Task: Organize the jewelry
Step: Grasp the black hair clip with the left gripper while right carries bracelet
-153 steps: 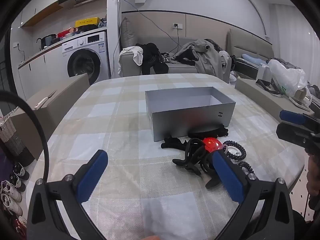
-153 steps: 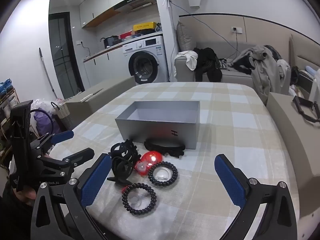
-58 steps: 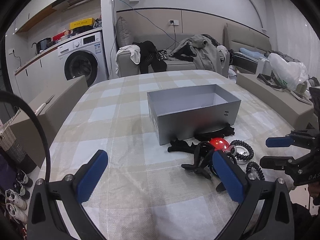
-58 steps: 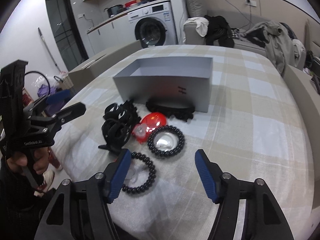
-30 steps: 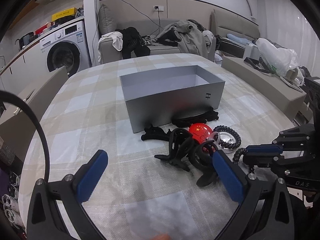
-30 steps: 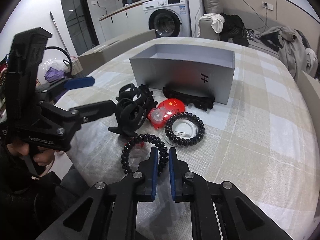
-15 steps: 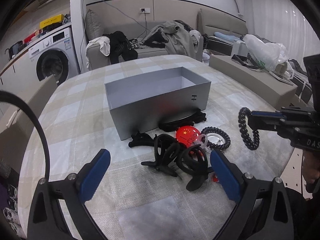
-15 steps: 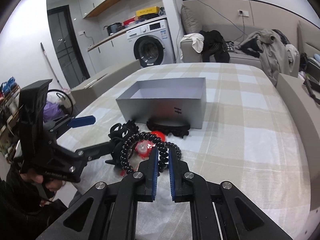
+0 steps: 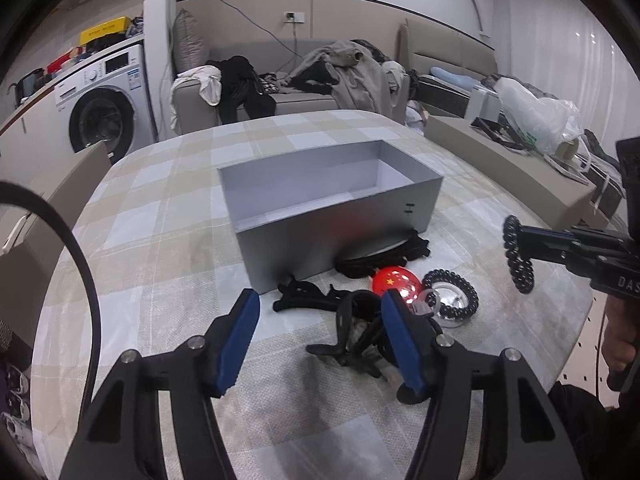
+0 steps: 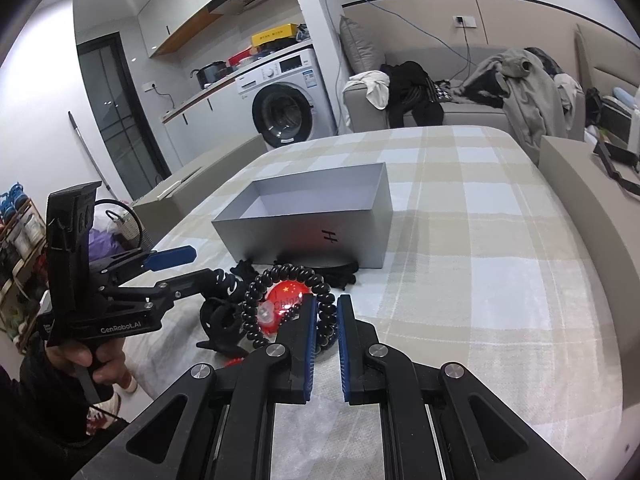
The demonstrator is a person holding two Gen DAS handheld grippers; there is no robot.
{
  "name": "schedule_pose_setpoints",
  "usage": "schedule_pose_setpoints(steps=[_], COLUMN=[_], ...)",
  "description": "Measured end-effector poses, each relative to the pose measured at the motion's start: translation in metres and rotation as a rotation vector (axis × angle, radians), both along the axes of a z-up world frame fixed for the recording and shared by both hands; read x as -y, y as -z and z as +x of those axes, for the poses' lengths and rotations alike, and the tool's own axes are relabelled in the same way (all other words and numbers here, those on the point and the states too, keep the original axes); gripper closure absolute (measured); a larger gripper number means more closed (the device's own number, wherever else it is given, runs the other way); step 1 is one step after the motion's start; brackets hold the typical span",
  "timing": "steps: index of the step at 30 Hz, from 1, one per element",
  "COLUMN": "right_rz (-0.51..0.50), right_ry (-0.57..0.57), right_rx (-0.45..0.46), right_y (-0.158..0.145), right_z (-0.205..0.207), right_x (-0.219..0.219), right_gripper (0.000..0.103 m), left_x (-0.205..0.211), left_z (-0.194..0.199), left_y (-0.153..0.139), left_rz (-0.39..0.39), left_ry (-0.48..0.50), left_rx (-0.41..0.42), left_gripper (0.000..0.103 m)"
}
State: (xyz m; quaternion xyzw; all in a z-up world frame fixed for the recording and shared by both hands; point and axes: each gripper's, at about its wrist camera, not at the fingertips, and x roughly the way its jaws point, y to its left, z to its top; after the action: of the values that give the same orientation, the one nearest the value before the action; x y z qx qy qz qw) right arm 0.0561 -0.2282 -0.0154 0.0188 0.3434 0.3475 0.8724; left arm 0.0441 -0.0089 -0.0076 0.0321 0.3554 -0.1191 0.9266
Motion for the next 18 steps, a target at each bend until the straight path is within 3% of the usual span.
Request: schedule_pose_setpoints(steps=[4, 7, 11, 18], right_rz=[0.002, 0.006, 0.017, 0.023], right_ry=[-0.008, -0.010, -0.012, -0.003], right_rx=[-0.006, -0.009, -0.012, -0.010], right_y=[0.002, 0.003, 0.003, 0.003], right_z=[0.001, 0.002, 0.003, 0.005], right_x=[-0.001, 0.000, 0.002, 0.003], right_gripper=[0.094, 0.094, 0.094, 0.094], left_x=[0.007, 0.001, -0.006, 0.000], left_z=[0.002, 0.005, 0.010, 0.005], left_y=[0.006, 0.006, 0.009, 0.005], left_rz=[0.049, 0.007, -0.079, -0.073], left_ry=[0.024, 0.022, 0.056, 0.078], left_rx=[-0.027, -0.050, -0.099, -0.097], left_gripper=[0.045, 0.050, 0.083, 0.083])
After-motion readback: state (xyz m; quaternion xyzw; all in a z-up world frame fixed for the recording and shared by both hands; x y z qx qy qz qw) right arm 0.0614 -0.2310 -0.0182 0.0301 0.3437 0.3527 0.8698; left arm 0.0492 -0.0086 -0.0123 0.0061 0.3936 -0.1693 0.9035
